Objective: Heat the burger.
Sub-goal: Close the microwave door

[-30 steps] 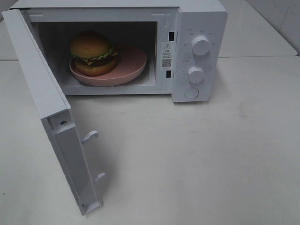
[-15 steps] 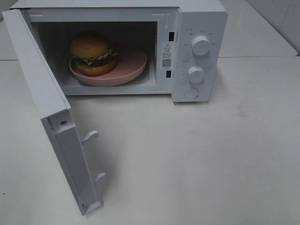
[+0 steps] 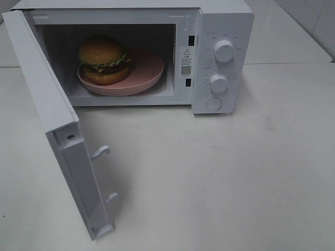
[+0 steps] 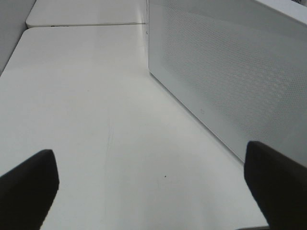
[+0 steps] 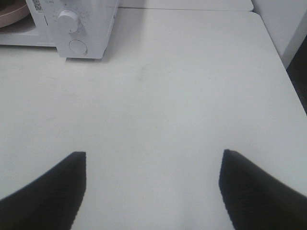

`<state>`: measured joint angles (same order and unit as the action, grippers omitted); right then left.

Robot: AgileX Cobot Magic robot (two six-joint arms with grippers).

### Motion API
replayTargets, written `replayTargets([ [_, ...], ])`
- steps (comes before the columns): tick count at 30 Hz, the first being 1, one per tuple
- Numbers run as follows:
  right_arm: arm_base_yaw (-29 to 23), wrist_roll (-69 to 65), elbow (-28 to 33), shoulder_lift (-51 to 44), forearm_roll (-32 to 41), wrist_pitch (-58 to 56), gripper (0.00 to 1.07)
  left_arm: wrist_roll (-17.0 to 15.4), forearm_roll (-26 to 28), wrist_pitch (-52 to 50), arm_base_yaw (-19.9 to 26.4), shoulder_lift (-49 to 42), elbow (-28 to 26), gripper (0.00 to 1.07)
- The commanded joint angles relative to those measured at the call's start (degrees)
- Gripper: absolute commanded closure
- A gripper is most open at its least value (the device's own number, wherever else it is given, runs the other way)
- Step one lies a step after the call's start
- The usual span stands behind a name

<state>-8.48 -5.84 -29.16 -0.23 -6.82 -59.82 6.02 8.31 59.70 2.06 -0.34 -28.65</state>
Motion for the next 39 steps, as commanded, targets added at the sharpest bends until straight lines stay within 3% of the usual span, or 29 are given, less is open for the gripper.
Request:
replayTargets([
  [1,0.46,-0.52,0.00,-1.60,0.06,0.29,0.34,0.00,0.06,-0.17,-0.29,-1.09,0.17,0.06],
  [30,0.46,-0.52,0.00,-1.60,0.06,0.29,0.34,-0.29,0.74,-1.26,-0.29,-0.97,-0.52,0.07],
  [35,0.46,-0.52,0.00,-1.60,0.06,0.29,0.34,-0.23,0.29,-3.90,-0.29,0.00,-1.49,0.11],
  [39,0.46,-0.52,0.00,-1.60,0.06,0.29,0.34,-0.23,0.17,-7.56,-0.29,4.76,-1.55,0.21],
])
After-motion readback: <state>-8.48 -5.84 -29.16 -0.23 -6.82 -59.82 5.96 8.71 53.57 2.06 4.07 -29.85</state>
